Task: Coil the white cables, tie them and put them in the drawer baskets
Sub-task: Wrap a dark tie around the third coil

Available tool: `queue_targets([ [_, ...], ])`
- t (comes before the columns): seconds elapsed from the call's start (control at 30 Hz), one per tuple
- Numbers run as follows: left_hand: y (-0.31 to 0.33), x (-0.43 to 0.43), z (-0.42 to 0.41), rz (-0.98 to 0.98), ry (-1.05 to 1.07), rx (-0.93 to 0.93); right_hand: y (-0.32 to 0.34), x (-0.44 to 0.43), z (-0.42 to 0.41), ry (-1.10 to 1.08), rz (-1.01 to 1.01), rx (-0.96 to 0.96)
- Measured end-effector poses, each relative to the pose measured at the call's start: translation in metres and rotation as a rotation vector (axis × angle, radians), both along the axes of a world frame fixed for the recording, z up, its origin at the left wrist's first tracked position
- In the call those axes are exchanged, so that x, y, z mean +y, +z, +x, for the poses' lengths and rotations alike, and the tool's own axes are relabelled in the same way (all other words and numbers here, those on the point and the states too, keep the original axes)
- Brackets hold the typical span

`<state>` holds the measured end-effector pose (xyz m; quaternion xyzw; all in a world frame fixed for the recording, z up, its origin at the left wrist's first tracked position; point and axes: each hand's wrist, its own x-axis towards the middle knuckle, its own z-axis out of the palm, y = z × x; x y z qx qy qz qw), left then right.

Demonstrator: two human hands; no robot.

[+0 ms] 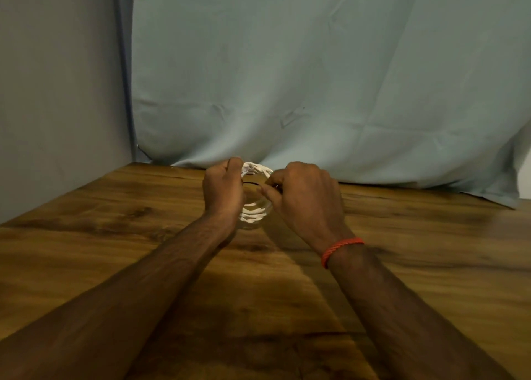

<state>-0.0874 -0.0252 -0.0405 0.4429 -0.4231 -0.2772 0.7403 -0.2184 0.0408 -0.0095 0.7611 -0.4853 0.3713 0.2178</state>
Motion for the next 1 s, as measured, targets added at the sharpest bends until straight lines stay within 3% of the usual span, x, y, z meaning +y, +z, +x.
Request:
queue_targets([
  [0.23, 0.0, 0.006, -0.007, -0.028, -0.038, -0.015, -0.006, -0.002, 0.009, 0.05, 0.091, -0.071],
  [0.47, 0.0, 0.008, -0.009, 0.014, -0.131, 0.093, -0.003, 0.0, 0.006, 0.017, -0.127, 0.077],
  [0.63, -0.002, 0.011, -0.011, -0.01, -0.205, 0.089, -0.001, -0.001, 0.006, 0.058, -0.259, 0.064],
  [0.87, -0.003, 0.01, -0.015, -0.032, -0.224, 0.073, -0.001, -0.012, 0.002, -0.05, -0.315, 0.249],
  [1.0, -0.003, 0.011, -0.016, -0.016, -0.222, 0.044, 0.001, -0.016, -0.001, -0.027, -0.315, 0.25],
])
